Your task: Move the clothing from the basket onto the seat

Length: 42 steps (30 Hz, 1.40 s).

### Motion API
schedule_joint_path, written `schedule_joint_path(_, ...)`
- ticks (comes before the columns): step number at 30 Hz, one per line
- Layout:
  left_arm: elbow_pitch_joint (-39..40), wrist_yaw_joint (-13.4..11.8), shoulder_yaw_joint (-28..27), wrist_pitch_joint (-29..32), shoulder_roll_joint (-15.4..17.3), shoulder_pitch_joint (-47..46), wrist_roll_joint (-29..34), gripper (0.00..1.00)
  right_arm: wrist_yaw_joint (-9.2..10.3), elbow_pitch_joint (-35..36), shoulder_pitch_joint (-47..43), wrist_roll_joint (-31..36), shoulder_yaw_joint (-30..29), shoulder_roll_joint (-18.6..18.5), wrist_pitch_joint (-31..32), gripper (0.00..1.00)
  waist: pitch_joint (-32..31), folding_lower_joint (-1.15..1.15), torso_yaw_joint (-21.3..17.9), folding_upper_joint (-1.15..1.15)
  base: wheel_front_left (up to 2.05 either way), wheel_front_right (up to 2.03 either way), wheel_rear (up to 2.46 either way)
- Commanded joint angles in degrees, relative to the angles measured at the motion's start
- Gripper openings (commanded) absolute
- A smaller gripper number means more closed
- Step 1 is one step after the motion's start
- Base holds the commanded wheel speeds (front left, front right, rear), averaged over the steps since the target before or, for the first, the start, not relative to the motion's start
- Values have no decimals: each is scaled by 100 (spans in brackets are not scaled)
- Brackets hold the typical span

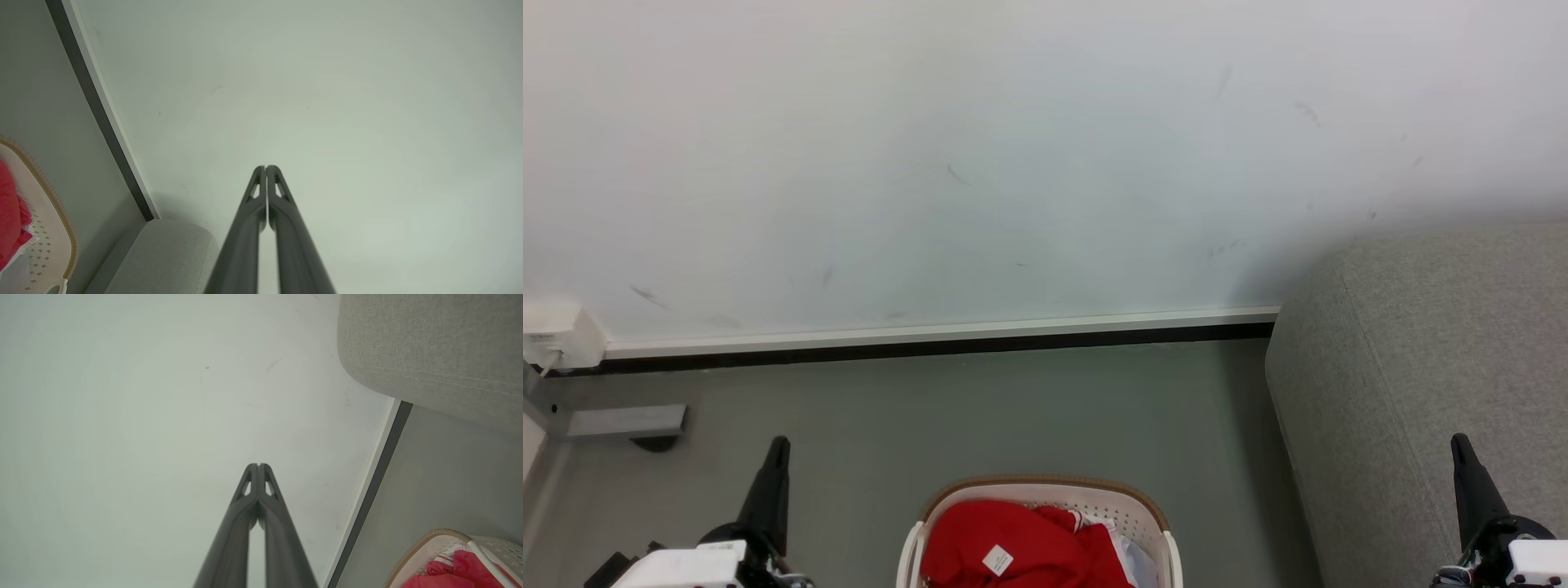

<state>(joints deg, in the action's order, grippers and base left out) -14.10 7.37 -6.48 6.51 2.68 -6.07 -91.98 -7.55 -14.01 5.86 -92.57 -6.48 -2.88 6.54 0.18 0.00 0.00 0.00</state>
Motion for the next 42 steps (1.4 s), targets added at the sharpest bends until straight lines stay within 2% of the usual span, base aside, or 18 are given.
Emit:
schedule_joint_path(1,16,25,-8,21,42,-42,-83,0,13,6,73,32,-14,-3,10,0,0,0,0,0,0,0,0)
schedule_joint_path(42,16,25,-8,21,42,-42,-82,0,13,6,73,32,-14,-3,10,0,0,0,0,0,0,0,0)
